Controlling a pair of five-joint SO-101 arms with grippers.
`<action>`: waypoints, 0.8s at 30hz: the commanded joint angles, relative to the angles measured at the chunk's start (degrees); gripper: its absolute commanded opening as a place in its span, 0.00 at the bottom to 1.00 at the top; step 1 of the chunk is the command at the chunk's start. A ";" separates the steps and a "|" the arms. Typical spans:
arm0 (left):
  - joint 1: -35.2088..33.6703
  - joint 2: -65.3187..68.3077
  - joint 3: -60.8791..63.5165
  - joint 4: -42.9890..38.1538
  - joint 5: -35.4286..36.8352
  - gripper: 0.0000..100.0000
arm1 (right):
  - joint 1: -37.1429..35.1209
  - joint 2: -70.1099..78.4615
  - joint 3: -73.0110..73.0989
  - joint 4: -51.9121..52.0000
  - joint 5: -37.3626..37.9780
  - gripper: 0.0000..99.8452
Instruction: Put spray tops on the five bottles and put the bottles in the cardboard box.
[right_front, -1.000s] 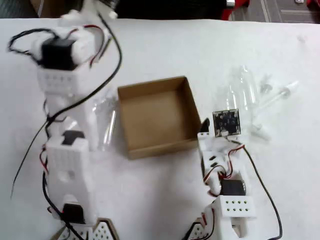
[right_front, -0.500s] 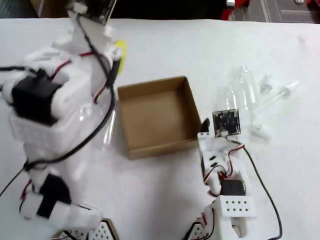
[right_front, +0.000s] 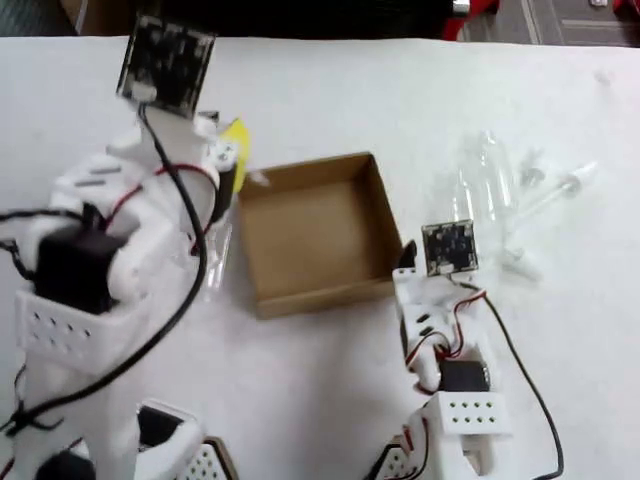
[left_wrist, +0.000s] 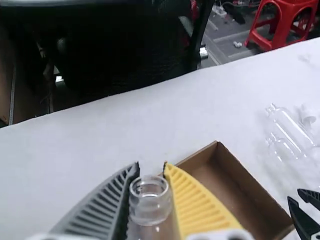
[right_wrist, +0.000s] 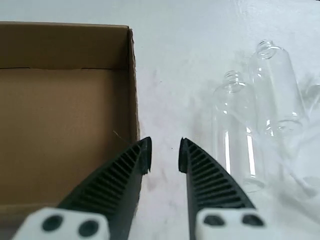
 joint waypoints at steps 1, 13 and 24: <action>0.84 -8.13 13.54 -15.47 0.88 0.02 | -1.54 -0.04 -0.44 -1.19 0.62 0.08; 4.79 -15.78 48.88 -57.05 0.53 0.02 | -1.54 -0.04 -0.44 -1.19 0.62 0.08; 4.26 -6.99 52.31 -72.00 0.79 0.02 | -1.54 -0.04 -0.44 -1.19 0.62 0.08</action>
